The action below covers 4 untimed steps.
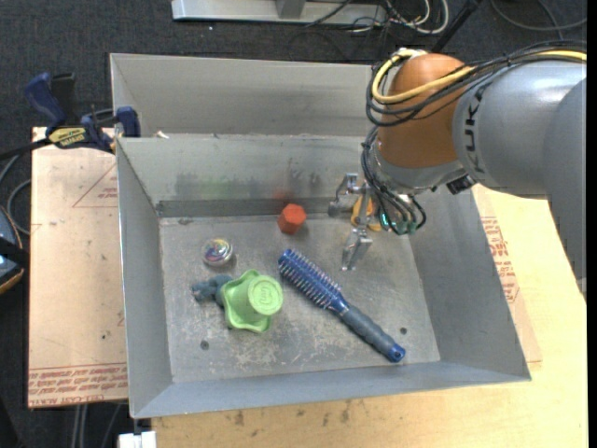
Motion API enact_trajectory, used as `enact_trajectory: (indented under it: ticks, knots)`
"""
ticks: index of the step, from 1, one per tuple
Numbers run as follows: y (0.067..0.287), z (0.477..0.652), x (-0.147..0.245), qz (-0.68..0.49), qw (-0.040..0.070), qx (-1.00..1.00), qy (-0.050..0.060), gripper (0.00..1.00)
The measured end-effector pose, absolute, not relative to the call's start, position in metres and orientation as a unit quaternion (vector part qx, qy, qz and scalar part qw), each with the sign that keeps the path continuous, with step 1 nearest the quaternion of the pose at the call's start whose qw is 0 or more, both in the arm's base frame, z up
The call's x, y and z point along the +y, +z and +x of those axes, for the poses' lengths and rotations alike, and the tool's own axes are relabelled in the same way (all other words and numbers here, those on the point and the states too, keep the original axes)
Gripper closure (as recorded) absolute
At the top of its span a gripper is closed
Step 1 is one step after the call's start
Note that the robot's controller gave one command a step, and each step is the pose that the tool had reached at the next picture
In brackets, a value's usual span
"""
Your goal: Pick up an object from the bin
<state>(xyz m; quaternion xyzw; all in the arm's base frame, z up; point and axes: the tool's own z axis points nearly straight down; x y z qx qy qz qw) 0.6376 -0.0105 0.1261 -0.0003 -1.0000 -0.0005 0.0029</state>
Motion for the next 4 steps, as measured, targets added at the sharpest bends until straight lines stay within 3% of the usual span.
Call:
enact_trajectory:
  ticks: [1,2,3,4]
  knots:
    - [0.084,0.614,0.012,-0.014,-0.005,-1.000,0.000,0.00]
    - [0.170,0.522,0.030,-0.071,-0.001,-0.997,-0.001,0.00]
    - [0.144,0.531,0.012,0.178,0.000,-0.984,0.000,0.00]
    - [0.084,0.489,0.038,0.161,-0.007,-0.987,-0.001,0.00]
